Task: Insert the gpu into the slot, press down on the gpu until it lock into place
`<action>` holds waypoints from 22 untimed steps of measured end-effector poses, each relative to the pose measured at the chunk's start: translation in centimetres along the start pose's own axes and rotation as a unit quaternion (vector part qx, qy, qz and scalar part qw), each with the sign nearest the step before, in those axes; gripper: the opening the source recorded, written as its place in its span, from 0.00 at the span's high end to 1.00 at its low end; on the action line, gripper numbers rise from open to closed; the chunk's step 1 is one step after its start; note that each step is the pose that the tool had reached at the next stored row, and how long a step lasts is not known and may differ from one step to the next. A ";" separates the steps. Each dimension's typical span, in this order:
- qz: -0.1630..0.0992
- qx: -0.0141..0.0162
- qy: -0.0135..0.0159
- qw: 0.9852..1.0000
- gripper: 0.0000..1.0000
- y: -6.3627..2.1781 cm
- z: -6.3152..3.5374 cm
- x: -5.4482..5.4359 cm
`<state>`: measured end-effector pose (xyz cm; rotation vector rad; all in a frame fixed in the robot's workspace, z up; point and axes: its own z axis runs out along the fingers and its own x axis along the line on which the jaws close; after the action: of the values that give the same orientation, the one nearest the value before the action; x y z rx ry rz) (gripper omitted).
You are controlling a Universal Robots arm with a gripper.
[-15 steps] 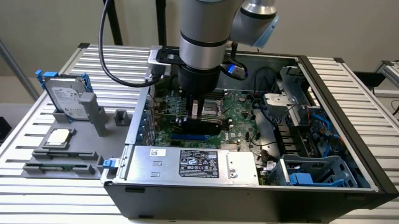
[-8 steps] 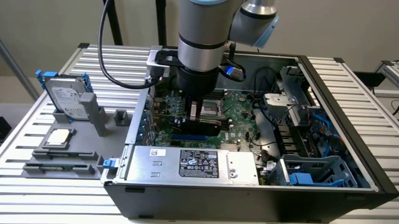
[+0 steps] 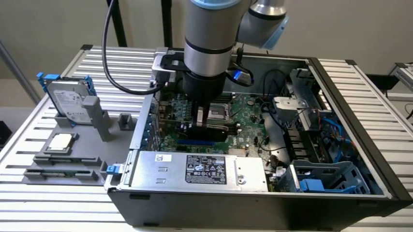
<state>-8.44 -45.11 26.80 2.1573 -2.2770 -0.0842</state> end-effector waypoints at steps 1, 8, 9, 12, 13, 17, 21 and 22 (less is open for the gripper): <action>-0.001 0.000 0.000 1.000 0.74 0.00 0.03 0.0; -0.002 0.000 0.000 1.000 0.74 -0.02 0.19 0.0; -0.002 0.000 0.000 1.000 0.74 -0.02 0.20 0.0; -0.002 0.000 0.000 1.000 0.74 -0.02 0.31 0.0; -0.002 0.000 0.000 1.000 0.74 -0.02 0.36 0.0; -0.002 -0.001 0.000 1.000 0.74 -0.02 0.54 -0.1; -0.004 -0.001 0.000 1.000 0.74 -0.02 0.62 -0.2; -0.004 -0.001 0.000 1.000 0.74 -0.02 0.63 -0.2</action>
<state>-8.43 -44.89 26.17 2.1665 -2.2669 -0.0863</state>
